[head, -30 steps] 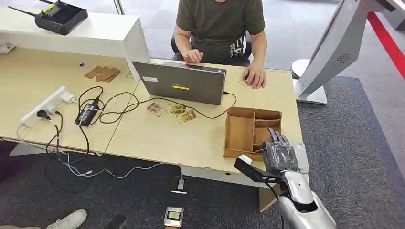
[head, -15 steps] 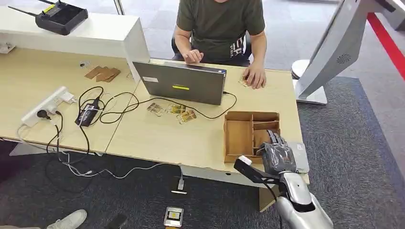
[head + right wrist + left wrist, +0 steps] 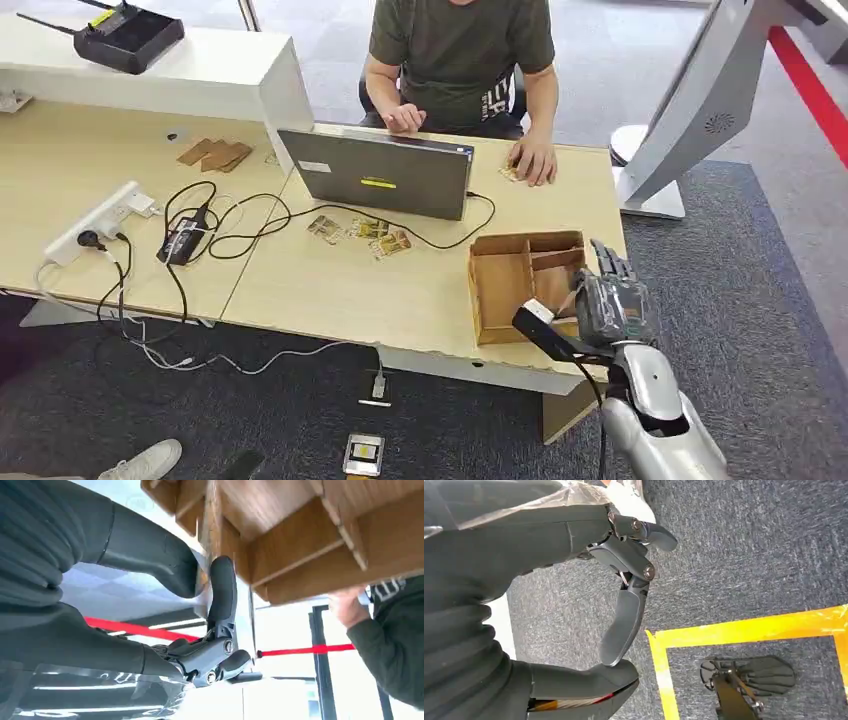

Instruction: Pass the card to the sensor for recognition and then transmit it.

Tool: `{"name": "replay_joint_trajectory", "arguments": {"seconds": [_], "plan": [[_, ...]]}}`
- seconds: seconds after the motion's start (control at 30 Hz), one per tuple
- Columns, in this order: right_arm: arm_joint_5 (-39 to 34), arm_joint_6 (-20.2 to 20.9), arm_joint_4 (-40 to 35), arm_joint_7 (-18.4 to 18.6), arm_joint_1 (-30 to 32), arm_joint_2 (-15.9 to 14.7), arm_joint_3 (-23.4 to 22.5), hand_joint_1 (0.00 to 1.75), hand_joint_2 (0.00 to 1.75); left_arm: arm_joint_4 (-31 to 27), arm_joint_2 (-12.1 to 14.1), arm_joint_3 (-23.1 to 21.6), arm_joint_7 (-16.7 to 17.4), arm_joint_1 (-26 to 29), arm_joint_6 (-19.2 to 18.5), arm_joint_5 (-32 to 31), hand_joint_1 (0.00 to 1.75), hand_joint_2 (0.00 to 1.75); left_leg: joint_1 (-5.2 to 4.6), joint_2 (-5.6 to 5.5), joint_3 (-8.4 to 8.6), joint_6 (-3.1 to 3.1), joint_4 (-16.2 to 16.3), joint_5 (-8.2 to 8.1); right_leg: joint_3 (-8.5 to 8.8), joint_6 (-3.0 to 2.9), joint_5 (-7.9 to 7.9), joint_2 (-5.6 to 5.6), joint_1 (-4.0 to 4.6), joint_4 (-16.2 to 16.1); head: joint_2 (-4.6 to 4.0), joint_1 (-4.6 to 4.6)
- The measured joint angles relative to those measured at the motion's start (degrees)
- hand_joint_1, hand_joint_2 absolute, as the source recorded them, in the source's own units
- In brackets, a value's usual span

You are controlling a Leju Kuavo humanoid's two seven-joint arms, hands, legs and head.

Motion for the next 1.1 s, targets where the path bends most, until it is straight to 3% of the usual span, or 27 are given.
{"name": "replay_joint_trajectory", "arguments": {"seconds": [0.13, 0.33, 0.57, 0.8, 1.1], "plan": [[0.2, -1.9, -2.8, -0.5, -0.1, -0.7, -0.1, 1.75, 1.75, 0.0, 0.0, 0.2, 0.4, 0.0, 0.0, -0.4, 0.00, 1.75, 0.00, 0.00, 0.00, 0.00, 0.0, 0.00, 0.01, 0.00, 0.00, 0.00, 0.00, 0.0, 0.00, 0.00], [1.3, -0.7, -3.8, -3.8, -2.9, 0.0, 0.5, 1.75, 1.75, 0.0, 0.0, 0.2, 1.3, -0.5, -1.0, -1.7, 0.00, 1.75, 0.00, 0.00, -0.02, -0.01, 0.0, 0.01, 0.01, 0.00, 0.00, 0.00, 0.00, 0.0, 0.00, 0.00], [0.4, -0.5, -0.2, -7.2, -13.6, 3.8, 3.3, 1.75, 1.75, -0.1, -0.3, 0.2, 3.1, -2.6, -1.8, -4.0, 0.00, 1.75, 0.03, -0.06, -0.03, -0.04, 0.0, 0.11, 0.00, -0.06, 0.07, -0.01, 0.00, 0.1, 0.00, 0.02], [-2.4, -0.7, 12.0, -7.8, -24.9, 9.2, 6.2, 1.75, 1.75, -0.1, -1.0, -0.4, 4.6, -4.3, -3.1, -6.6, 0.00, 1.75, 0.02, -0.06, -0.06, -0.07, 0.0, 0.13, -0.04, -0.06, 0.08, -0.02, 0.00, 0.1, 0.00, -0.02], [-4.0, -2.2, 23.9, -8.2, -28.8, 12.0, 7.8, 1.75, 1.75, -0.1, -1.8, -1.4, 5.6, -5.4, -3.7, -7.9, 0.00, 1.75, 0.01, -0.07, -0.08, -0.05, 0.0, 0.12, -0.06, -0.04, 0.07, -0.02, 0.00, 0.1, 0.00, -0.02]]}}
